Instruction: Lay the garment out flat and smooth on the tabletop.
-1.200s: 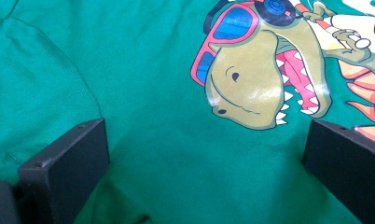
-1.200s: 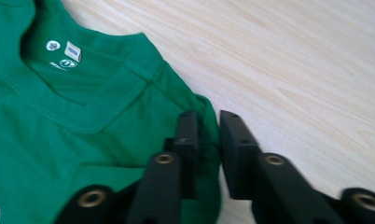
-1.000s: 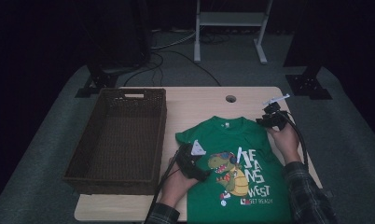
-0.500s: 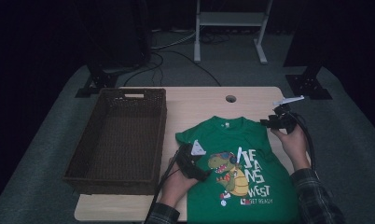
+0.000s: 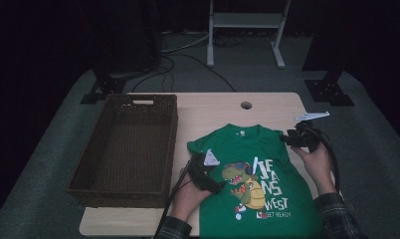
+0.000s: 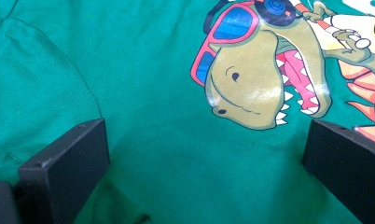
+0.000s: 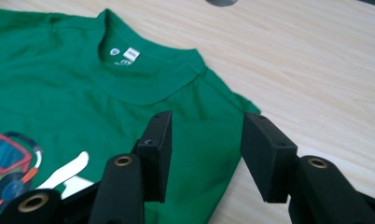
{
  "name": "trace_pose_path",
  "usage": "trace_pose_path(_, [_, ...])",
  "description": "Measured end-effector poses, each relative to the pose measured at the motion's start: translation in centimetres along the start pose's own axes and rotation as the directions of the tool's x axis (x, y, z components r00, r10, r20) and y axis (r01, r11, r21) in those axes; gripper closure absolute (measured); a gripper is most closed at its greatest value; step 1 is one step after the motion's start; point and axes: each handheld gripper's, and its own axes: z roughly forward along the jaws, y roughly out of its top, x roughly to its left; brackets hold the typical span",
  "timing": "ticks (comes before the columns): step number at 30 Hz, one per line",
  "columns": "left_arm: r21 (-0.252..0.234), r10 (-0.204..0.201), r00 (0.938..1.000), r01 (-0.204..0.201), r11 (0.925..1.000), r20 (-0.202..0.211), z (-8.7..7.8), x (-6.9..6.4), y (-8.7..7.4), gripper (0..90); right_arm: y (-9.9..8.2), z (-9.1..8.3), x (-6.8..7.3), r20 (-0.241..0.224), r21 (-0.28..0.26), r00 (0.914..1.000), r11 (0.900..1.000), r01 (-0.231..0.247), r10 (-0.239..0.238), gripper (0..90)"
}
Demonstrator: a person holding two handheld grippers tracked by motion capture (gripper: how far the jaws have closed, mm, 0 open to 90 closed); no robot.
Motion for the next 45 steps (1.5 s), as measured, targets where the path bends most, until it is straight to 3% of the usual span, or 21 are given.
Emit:
trace_pose_path(9, [0.0, -0.001, 1.0, 0.001, 1.0, 0.001, 0.0, 0.0, 0.0, 0.0, -1.2, 0.1, 1.3, -0.018, 0.001, 0.9994, 0.9996, 0.03, -0.03, 55.8])
trace_pose_path(22, [0.001, -0.001, 1.0, 0.001, 1.0, 0.001, 0.0, 0.0, 0.0, 0.0, -3.0, 1.4, 2.7, -0.044, 0.042, 0.9973, 0.9972, 0.061, -0.059, 58.5])
trace_pose_path(37, [0.0, 0.0, 1.0, 0.0, 1.0, 0.001, 0.0, 0.0, 0.0, 0.0, -4.5, 3.0, 3.9, -0.032, 0.117, 0.9913, 0.9845, 0.131, -0.128, 63.6])
trace_pose_path(45, [0.0, -0.001, 1.0, 0.001, 1.0, 0.001, 0.0, 0.0, 0.0, 0.0, -4.6, 3.1, 4.4, -0.022, 0.119, 0.9852, 0.978, 0.172, -0.17, 85.9])
